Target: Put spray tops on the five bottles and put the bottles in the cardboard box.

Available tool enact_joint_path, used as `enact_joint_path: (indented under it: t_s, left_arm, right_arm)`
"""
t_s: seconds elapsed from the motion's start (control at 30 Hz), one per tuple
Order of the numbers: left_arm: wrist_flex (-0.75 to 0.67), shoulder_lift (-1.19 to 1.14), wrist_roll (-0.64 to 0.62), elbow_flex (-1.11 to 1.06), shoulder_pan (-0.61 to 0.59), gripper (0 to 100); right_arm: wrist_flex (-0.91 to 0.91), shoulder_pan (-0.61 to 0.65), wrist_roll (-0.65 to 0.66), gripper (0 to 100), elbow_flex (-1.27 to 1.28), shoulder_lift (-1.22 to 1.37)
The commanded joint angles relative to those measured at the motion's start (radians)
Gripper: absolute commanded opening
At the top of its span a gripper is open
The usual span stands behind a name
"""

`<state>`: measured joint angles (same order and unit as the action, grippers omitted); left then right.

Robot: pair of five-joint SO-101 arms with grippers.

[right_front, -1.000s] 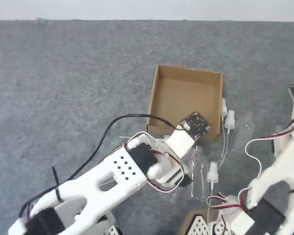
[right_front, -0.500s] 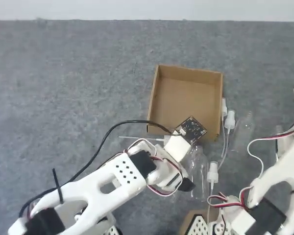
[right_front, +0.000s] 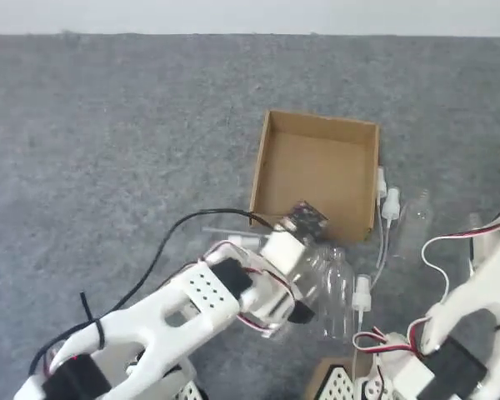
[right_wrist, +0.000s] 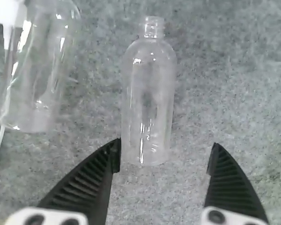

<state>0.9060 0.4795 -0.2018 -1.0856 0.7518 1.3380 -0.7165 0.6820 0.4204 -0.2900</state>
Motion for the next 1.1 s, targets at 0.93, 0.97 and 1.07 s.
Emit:
enact_joint_path:
  t_s: [0.93,0.97,1.07]
  left_arm:
    - [0.153,0.012,0.528,-0.019,-0.115,2]
    - [0.190,0.012,0.528,0.013,-0.115,2]
    - [0.318,0.012,0.529,0.136,-0.115,2]
  right_arm:
    - [-0.016,-0.007,0.008,24.3,-0.061,-0.008]
    - [-0.016,-0.005,0.008,24.3,-0.061,-0.008]
    - [-0.016,-0.004,0.008,24.3,-0.061,-0.008]
